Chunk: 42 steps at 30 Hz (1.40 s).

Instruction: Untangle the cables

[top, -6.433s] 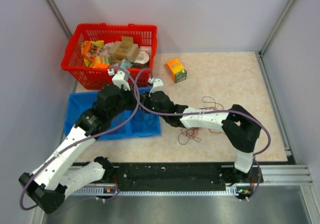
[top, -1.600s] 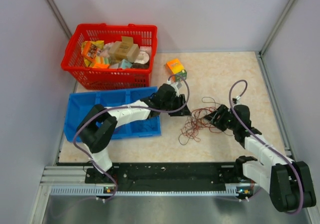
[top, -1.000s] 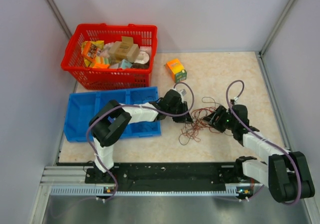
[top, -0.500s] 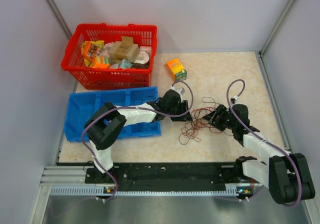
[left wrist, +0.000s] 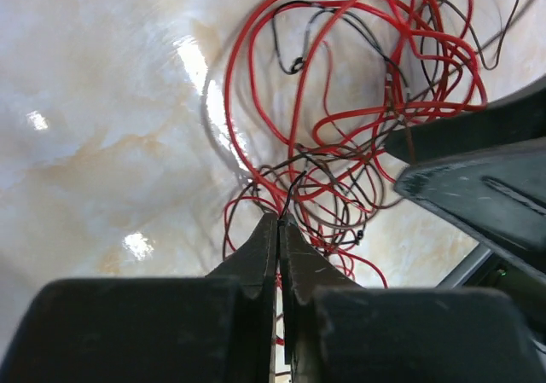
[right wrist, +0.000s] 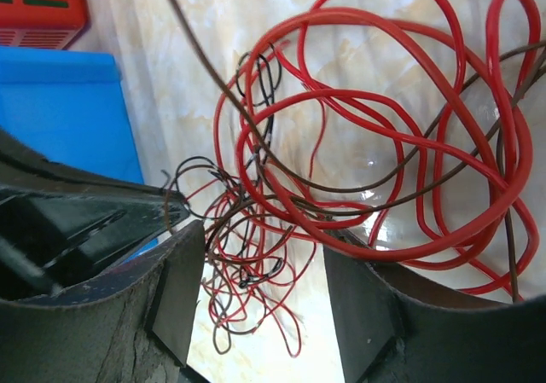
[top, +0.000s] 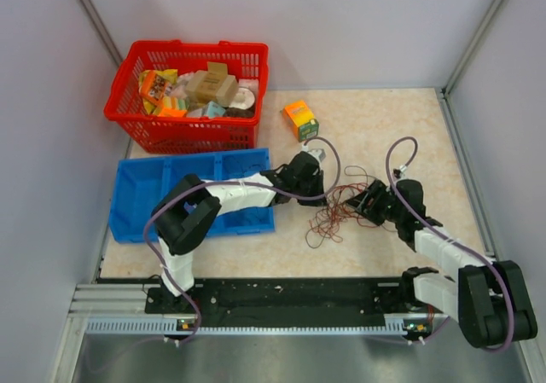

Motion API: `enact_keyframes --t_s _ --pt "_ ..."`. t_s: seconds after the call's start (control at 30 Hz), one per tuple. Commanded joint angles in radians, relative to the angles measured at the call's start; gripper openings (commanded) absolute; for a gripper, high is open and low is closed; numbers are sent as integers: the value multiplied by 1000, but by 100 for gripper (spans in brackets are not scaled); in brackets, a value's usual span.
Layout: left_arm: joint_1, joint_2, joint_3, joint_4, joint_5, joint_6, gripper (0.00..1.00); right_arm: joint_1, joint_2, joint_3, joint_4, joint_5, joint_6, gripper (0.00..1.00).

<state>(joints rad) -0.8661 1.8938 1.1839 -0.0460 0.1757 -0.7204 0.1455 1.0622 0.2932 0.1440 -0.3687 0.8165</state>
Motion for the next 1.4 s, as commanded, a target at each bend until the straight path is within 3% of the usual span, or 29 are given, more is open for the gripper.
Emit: enact_keyframes --t_s 0.0,0.17,0.3,0.4,0.5,0.57,0.63,0.73,0.83,1.0,1.1,1.17,1.2,1.3,1.37 --pt "-60 -42 98 -135 -145 105 0 -6 42 -23 83 -24 7 58" --pt "-112 -175 65 -166 -255 165 0 22 99 -19 134 -26 18 66" --pt "-123 -251 42 -143 -121 176 0 34 139 -2 161 -3 36 77" --pt "-128 -297 33 -123 -41 168 0 35 180 9 181 49 59 77" --pt "-132 -360 36 -118 -4 177 0 35 238 18 215 88 82 67" --pt "-134 -401 40 -117 10 193 0 35 269 21 220 111 92 48" --pt "-134 -446 43 -124 10 216 0 34 275 18 221 135 101 18" --pt "-134 -507 59 -155 -16 254 1 20 242 3 172 201 105 0" --pt "-132 -571 22 -140 -76 276 4 -9 155 -15 103 272 99 0" --pt "-128 -587 -36 -104 -107 269 20 -11 -48 -19 -27 326 67 0" --pt "-128 -549 -52 -78 -93 266 18 -11 -143 -37 -64 329 55 0" --pt "-128 -521 -55 -60 -88 256 8 -11 -192 -48 -96 329 55 0" --pt "-128 -501 -50 -60 -88 251 9 -12 -208 -51 -109 332 55 0" --pt "-129 -429 -35 -63 -87 240 32 -9 -240 -62 -123 327 58 0" --pt "-129 -369 -11 -98 -88 234 42 -12 -242 -65 -126 321 61 0"
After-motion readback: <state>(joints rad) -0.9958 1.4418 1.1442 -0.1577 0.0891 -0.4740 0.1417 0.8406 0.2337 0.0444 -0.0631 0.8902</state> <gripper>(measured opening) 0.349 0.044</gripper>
